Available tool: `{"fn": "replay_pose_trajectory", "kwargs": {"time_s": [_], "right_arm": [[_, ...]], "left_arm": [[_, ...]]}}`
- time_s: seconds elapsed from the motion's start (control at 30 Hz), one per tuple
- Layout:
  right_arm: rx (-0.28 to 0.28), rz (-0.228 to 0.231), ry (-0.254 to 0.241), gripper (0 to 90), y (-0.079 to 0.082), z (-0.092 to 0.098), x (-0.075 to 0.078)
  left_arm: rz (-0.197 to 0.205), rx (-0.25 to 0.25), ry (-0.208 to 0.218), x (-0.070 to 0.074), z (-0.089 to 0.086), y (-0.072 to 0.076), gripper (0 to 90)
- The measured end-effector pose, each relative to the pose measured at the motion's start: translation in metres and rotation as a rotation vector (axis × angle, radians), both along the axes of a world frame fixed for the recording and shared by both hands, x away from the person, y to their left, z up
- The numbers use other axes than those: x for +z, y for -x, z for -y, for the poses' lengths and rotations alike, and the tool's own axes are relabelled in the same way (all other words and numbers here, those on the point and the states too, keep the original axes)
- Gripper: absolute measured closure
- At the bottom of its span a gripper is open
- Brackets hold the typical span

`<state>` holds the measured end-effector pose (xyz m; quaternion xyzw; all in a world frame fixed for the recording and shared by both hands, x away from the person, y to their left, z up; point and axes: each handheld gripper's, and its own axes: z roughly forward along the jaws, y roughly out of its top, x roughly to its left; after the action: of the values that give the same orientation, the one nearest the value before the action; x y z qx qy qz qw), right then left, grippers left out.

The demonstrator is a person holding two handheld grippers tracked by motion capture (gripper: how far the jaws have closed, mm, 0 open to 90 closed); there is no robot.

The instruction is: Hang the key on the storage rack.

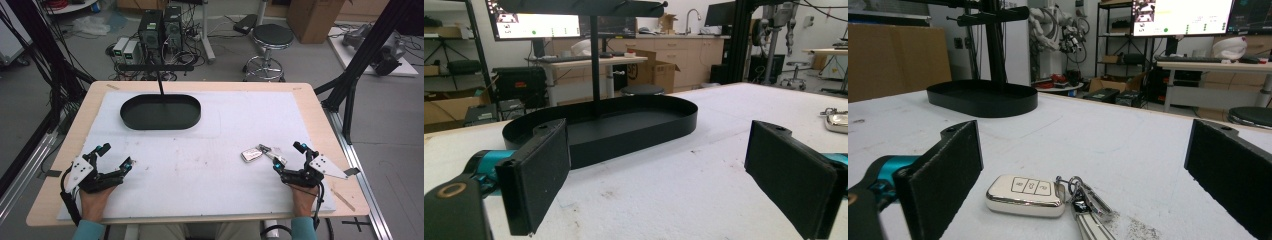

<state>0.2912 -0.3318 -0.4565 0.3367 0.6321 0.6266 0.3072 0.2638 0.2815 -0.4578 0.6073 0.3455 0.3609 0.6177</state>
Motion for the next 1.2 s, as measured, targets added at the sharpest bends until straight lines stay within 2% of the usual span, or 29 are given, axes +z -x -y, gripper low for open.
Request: {"fn": "replay_pose_trajectory", "kwargs": {"time_s": [0.1, 0.13, 0.17, 0.23, 0.3, 0.33, 0.37, 0.4, 0.47, 0.5, 0.53, 0.7, 0.83, 0.87, 0.93, 1.07, 1.1, 1.13, 1.17, 1.2], "right_arm": [[0.014, -0.035, -0.009, 1.5, -0.004, 0.002, 0.002], [0.015, -0.054, 0.017, 1.5, -0.006, 0.004, 0.006], [0.015, -0.054, 0.017, 1.5, -0.006, 0.004, 0.006], [0.034, -0.089, 0.025, 1.5, -0.008, 0.008, 0.017], [0.041, -0.100, 0.035, 1.5, -0.010, 0.010, 0.021], [0.061, -0.137, 0.047, 1.5, -0.012, 0.012, 0.029], [0.061, -0.137, 0.047, 1.5, -0.012, 0.012, 0.029], [0.077, -0.177, 0.080, 1.6, -0.015, 0.013, 0.036], [0.097, -0.213, 0.125, 1.6, -0.018, 0.014, 0.043], [0.097, -0.213, 0.125, 1.6, -0.018, 0.014, 0.043], [0.117, -0.246, 0.185, 1.6, -0.022, 0.014, 0.050], [0.163, -0.307, 0.294, 1.6, -0.032, 0.011, 0.062], [0.192, -0.363, 0.378, 1.6, -0.040, 0.009, 0.068], [0.192, -0.363, 0.378, 1.6, -0.040, 0.009, 0.068], [0.219, -0.395, 0.431, 4.8, -0.045, 0.009, 0.072], [0.247, -0.461, 0.494, 4.8, -0.051, 0.008, 0.074], [0.253, -0.471, 0.515, 4.8, -0.053, 0.008, 0.074], [0.253, -0.471, 0.515, 4.8, -0.053, 0.008, 0.074], [0.268, -0.498, 0.554, 4.9, -0.056, 0.006, 0.074], [0.273, -0.517, 0.569, 4.9, -0.057, 0.005, 0.073]], "left_arm": [[0.002, 0.001, 0.000, 0.000, 0.000, 0.000, 11.5], [0.002, 0.001, 0.000, 0.000, 0.000, 0.000, 11.6], [0.000, 0.002, 0.001, 0.000, 0.000, 0.000, 11.6], [0.002, 0.001, -0.001, 0.000, 0.000, 0.000, 11.5], [0.003, 0.000, 0.000, 0.000, 0.000, 0.000, 11.5], [0.003, 0.001, -0.001, 0.000, 0.000, 0.000, 11.5], [0.003, 0.001, -0.001, 0.000, 0.000, 0.000, 11.5], [0.003, 0.001, -0.001, 0.000, 0.000, 0.000, 11.5], [0.003, 0.001, -0.001, 0.000, 0.000, 0.000, 11.5], [0.003, 0.001, -0.001, 0.000, 0.000, 0.000, 11.5], [0.003, 0.001, -0.001, 0.000, 0.000, 0.000, 11.6], [0.003, 0.000, 0.000, 0.000, 0.000, 0.000, 11.6], [0.004, 0.001, -0.002, 0.000, 0.000, 0.000, 11.5], [0.004, 0.001, -0.002, 0.000, 0.000, 0.000, 11.5], [0.002, 0.000, 0.000, 0.000, 0.000, 0.000, 11.5], [0.002, 0.000, 0.000, 0.000, 0.000, 0.000, 11.6], [0.002, 0.000, 0.000, 0.000, 0.000, 0.000, 11.6], [0.002, 0.000, 0.000, 0.000, 0.000, 0.000, 11.6], [0.002, 0.000, 0.000, 0.000, 0.000, 0.000, 11.6], [0.002, 0.000, 0.000, 0.000, 0.000, 0.000, 11.5]]}}
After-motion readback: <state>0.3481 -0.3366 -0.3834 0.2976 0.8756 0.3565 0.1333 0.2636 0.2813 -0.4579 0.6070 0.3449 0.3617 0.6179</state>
